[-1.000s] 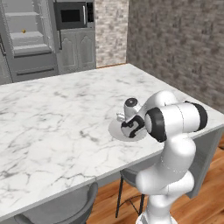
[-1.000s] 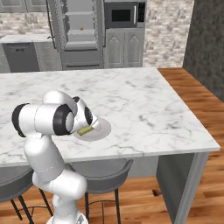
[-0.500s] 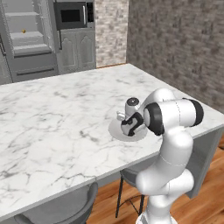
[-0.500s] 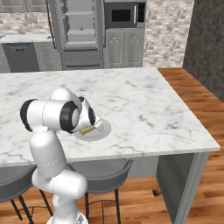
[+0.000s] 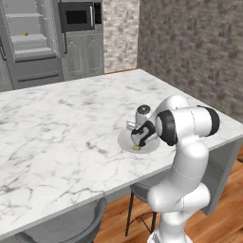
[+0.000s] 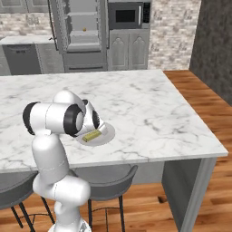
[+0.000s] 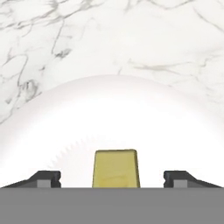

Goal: Retrieve the butter from the fridge and place it on a plate on the dining table. Then retrieve the butter knife by the fridge and place it near the plate.

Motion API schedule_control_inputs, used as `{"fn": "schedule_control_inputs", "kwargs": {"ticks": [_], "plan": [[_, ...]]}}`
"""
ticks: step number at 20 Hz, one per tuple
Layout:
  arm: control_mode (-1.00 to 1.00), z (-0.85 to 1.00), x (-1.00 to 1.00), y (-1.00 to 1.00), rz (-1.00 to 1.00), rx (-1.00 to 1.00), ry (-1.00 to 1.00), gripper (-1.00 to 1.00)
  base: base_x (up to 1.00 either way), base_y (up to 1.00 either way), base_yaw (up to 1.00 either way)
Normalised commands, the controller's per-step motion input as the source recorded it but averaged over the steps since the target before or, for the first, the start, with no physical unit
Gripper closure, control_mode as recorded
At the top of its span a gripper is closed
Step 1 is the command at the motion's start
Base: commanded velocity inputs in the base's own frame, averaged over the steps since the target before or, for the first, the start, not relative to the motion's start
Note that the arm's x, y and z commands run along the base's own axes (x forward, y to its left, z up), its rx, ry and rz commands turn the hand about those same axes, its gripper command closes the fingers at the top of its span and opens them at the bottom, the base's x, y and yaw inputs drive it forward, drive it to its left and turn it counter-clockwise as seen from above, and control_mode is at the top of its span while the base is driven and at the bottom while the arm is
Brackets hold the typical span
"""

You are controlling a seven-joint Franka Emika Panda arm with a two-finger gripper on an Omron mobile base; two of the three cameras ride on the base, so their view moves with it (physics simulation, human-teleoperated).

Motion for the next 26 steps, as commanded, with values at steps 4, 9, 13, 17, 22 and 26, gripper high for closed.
{"fn": "schedule_control_inputs", "kwargs": {"ticks": [4, 9, 13, 17, 22, 26], "plan": [[-1.00, 0.00, 0.00, 0.00, 0.00, 0.00, 0.00, -1.00, 0.00, 0.00, 0.00], [-1.00, 0.25, 0.00, -0.01, 0.00, 0.01, 0.11, -1.00, 0.00, 0.00, 0.00], [-1.00, 0.96, -0.24, -0.02, 0.00, 0.02, 0.23, -1.00, 0.00, 0.00, 0.00], [-1.00, 1.00, -0.47, -0.01, 0.00, 0.05, 0.25, -1.00, 0.00, 0.00, 0.00], [-1.00, 1.00, -0.51, -0.10, 0.01, 0.07, 0.31, -1.00, 0.00, 0.00, 0.00], [-1.00, 1.00, -0.60, 0.00, 0.06, 0.05, 0.42, -1.00, 0.00, 0.00, 0.00]]}}
